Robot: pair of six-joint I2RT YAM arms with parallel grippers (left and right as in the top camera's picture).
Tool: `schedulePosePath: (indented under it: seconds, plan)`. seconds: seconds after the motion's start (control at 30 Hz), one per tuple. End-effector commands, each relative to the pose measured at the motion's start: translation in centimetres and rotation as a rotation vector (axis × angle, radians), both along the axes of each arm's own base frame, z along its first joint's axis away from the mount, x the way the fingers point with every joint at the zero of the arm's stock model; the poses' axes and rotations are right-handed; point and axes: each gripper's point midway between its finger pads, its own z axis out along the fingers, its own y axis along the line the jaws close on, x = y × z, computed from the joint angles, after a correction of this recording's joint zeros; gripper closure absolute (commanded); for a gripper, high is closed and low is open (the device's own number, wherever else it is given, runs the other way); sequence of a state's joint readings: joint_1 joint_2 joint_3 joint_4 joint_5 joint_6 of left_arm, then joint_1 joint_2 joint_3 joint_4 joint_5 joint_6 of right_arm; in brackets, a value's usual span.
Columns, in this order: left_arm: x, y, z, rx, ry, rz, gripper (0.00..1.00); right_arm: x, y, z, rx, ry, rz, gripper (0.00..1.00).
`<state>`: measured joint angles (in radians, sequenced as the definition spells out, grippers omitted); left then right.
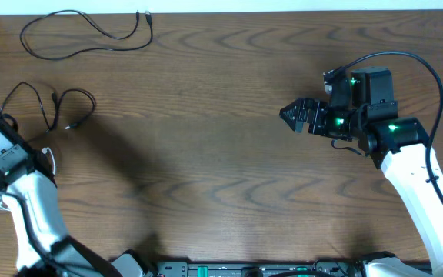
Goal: Untangle cables
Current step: 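Lower the left gripper and release the white cable at the left edge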
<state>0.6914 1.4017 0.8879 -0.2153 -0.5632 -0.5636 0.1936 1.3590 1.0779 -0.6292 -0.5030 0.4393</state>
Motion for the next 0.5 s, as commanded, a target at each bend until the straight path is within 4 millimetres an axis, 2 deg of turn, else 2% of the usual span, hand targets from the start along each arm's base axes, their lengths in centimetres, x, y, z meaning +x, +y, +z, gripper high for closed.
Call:
schedulePosePath:
  seconds: [0.0, 0.03, 0.1, 0.23, 0.4, 0.47]
  plan:
    - [0.0, 1.2, -1.4, -0.01, 0.059, 0.021, 0.93, 0.0, -0.2, 0.4, -0.003, -0.015, 0.003, 0.01]
    - [-0.2, 1.6, -2.8, -0.031, 0.085, 0.033, 0.93, 0.0, -0.2, 0.4, -0.004, -0.012, 0.003, 0.01]
    - [-0.6, 1.9, -4.4, -0.06, 0.118, 0.046, 0.93, -0.1, -0.2, 0.3, -0.004, -0.009, 0.003, 0.01]
    - [-0.5, 2.3, -6.8, -0.099, 0.165, 0.027, 0.88, -0.1, -0.2, 0.3, -0.004, -0.01, 0.002, 0.01]
    - [0.5, 2.8, -6.7, -0.075, 0.178, -0.031, 0.83, -0.1, -0.2, 0.3, -0.004, -0.01, 0.002, 0.01]
    - [0.6, 3.0, -6.5, -0.067, 0.201, -0.054, 0.69, 0.0, -0.2, 0.4, -0.004, -0.011, 0.002, 0.01]
